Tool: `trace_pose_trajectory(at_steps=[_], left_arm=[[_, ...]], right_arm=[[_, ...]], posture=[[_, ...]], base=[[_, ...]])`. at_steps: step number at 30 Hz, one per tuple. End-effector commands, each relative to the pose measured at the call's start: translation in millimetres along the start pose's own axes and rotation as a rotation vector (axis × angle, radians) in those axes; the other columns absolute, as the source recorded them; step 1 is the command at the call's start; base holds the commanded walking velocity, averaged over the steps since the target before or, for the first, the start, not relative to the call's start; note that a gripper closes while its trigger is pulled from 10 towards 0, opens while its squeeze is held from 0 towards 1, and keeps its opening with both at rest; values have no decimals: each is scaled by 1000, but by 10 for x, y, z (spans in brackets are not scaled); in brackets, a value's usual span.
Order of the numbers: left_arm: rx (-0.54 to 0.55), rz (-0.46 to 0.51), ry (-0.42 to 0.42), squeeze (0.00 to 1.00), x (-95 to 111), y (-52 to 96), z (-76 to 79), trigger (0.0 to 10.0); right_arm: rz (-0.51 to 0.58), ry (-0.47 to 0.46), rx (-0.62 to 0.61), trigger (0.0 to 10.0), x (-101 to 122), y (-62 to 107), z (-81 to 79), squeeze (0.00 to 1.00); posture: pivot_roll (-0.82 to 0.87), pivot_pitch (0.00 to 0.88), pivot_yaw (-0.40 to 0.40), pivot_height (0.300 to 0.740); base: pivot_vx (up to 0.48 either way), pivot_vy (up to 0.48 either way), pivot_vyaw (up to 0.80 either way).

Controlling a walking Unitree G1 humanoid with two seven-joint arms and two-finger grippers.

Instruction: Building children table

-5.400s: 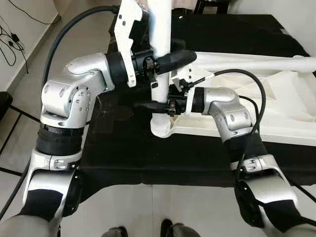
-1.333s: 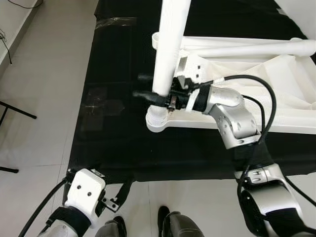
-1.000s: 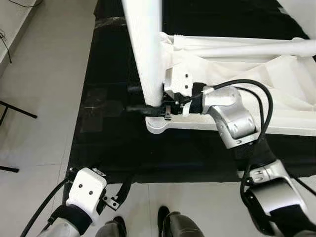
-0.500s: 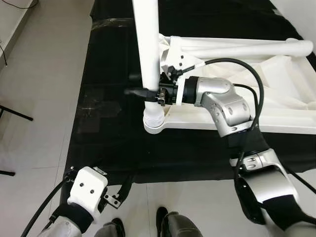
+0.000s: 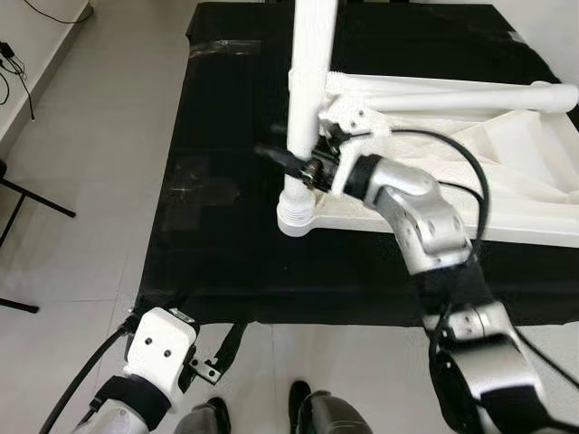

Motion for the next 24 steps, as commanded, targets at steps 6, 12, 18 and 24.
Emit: trace_pose_trajectory(at_steps=[6, 12, 18, 24], left_arm=[[-6, -30, -7, 0, -74, 15, 9, 10000], [-5, -29, -7, 0, -70, 17, 7, 10000], [-3, -29, -7, 0, -71, 15, 3, 10000], [-5, -28, -6, 0, -75, 10, 2, 10000]], right_arm=[[-84, -30, 138, 10000, -257, 10, -206, 0], [-110, -12, 170, 10000, -277, 23, -226, 0], [-150, -6, 303, 10000, -309, 107, -332, 0], [-189, -17, 412, 10000, -316, 158, -329, 0]], posture=[[-215, 297, -77, 740], [-216, 303, -82, 740], [-217, 304, -83, 740], [-222, 301, -80, 740]], base=[[0, 0, 0], [0, 0, 0], [0, 0, 0], [0, 0, 0]])
Point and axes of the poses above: a point about 5 cm out from each wrist's last joint towards the gripper, its own y axis pointing back from the gripper into the wrist, its own x axis along the axis of the wrist's last joint, z = x × y, the point moved 3 cm from there along -y, pointing out of the wrist towards the gripper, and after that the axes turned 9 degrees about -y, right-handed, at the moved point
